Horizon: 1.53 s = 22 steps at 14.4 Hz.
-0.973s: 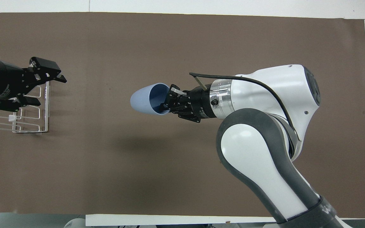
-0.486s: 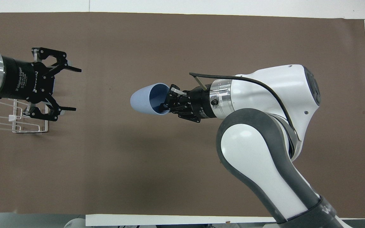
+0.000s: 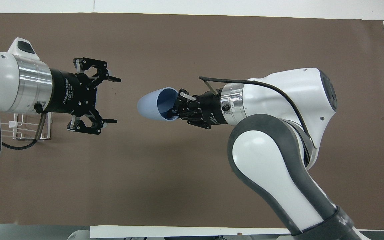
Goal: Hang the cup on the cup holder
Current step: 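Hold the cup with the right gripper while the left gripper approaches, then close the left gripper on the cup's base beside the right gripper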
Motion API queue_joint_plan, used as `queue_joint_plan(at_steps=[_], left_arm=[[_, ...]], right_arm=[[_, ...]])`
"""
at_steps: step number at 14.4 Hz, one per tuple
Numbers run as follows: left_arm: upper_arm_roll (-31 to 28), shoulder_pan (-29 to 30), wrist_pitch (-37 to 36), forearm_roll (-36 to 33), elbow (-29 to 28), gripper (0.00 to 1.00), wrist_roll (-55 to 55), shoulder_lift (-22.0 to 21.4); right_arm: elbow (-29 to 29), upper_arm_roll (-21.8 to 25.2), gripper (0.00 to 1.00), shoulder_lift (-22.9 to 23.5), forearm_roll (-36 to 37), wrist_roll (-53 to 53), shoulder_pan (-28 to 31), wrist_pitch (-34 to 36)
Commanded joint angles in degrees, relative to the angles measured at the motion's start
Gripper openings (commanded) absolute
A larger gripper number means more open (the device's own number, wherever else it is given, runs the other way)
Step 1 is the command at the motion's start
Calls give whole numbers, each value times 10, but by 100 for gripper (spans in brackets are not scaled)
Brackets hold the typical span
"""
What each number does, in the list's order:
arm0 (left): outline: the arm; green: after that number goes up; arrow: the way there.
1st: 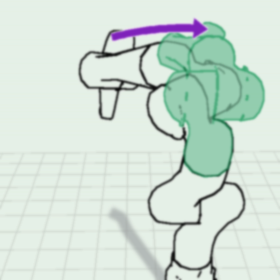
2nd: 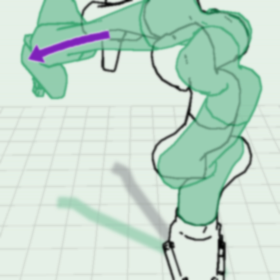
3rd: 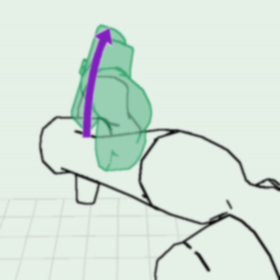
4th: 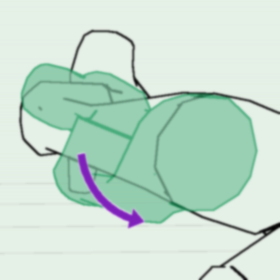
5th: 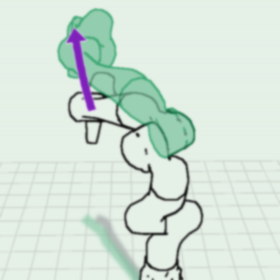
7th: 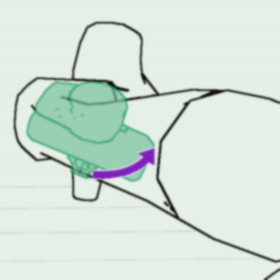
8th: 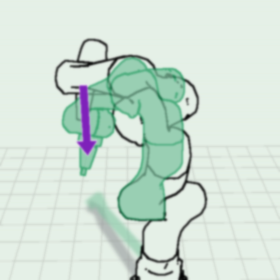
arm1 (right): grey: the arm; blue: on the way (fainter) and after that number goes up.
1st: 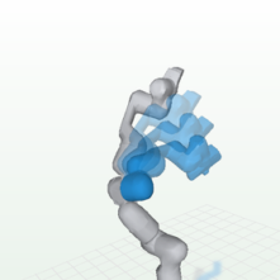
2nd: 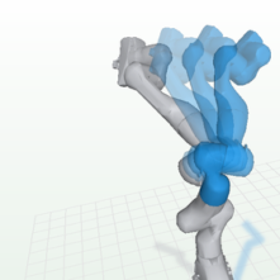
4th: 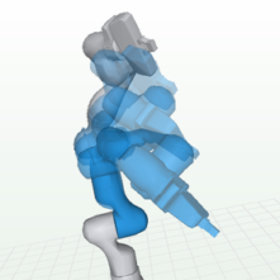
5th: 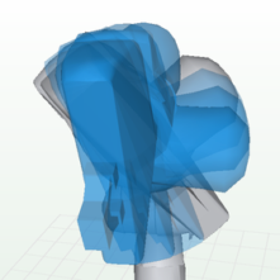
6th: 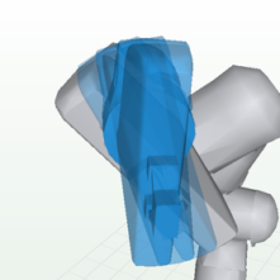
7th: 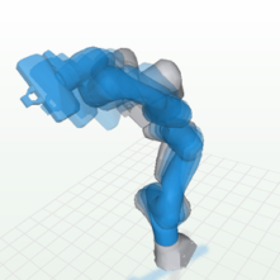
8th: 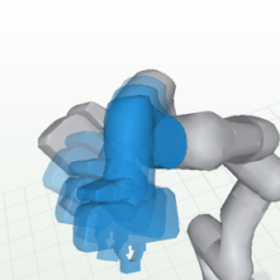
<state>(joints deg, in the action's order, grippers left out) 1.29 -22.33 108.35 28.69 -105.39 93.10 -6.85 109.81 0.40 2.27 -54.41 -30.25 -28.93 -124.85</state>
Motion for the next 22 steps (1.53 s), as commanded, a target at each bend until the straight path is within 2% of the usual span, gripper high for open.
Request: queue_joint_plan(at_steps=[1, 4, 8, 18, 19, 22], left_arm=[[0, -21, 34, 9, -47, 100, 5, -33], [7, -34, 61, 9, -57, 100, 29, -26], [8, -63, 175, 8, -83, 100, 111, -8], [9, -112, 244, 8, -83, 99, 154, 33], [9, -114, 251, 8, -83, 98, 159, 39], [9, -114, 251, 8, -82, 80, 161, 43]], right_arm=[[1, -2, 0, -1, -12, -3, 2, -3], [2, -2, 0, -2, -12, -3, 2, -3], [2, -2, 0, -2, -12, -4, 2, -2], [2, -2, 0, -2, -12, -4, 2, -2], [2, -2, 0, -2, -12, -4, 2, -2], [2, -2, 0, -2, -11, -4, 2, -2]])
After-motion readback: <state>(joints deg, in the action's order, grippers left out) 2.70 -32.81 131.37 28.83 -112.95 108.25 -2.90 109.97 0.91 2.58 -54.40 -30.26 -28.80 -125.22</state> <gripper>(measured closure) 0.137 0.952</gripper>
